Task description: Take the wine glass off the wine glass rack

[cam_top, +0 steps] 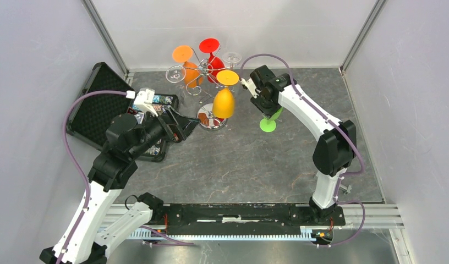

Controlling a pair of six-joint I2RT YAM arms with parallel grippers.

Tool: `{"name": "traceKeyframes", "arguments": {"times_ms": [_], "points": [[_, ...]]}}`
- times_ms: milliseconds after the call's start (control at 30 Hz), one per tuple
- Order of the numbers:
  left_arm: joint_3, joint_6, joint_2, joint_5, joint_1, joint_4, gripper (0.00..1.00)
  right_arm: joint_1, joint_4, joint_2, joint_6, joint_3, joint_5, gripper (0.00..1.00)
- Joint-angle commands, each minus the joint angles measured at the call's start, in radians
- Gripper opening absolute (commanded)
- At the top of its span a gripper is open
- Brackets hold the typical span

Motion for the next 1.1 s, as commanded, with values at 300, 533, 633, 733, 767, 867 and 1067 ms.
{"name": "traceKeyframes", "arguments": {"times_ms": [300,533,633,733,767,867,1067], "points": [[0.084,-0.008,0.008,-0.024,-0.002,-0.057,1.00,-0.008,0.110,-0.128,0.060,0.070,0.000,0.59],[0.090,-0.053,0.068,0.097,-0.002,0.020,1.00,-0.019,0.255,-0.304,0.119,-0.038,-0.124,0.62],[0.105,-0.087,0.112,0.129,-0.002,0.069,1.00,-0.019,0.345,-0.383,0.183,-0.112,-0.171,0.63],[0.124,-0.150,0.162,0.140,-0.002,0.137,1.00,-0.019,0.459,-0.470,0.307,-0.229,-0.197,0.63],[0.140,-0.165,0.185,0.154,-0.002,0.152,1.00,-0.019,0.498,-0.495,0.361,-0.268,-0.191,0.63],[0.172,-0.200,0.239,0.195,-0.002,0.202,0.99,-0.019,0.660,-0.590,0.548,-0.401,-0.227,0.63],[0.167,-0.208,0.242,0.141,-0.003,0.233,1.00,-0.019,1.221,-0.747,0.953,-0.696,-0.451,0.70]]}}
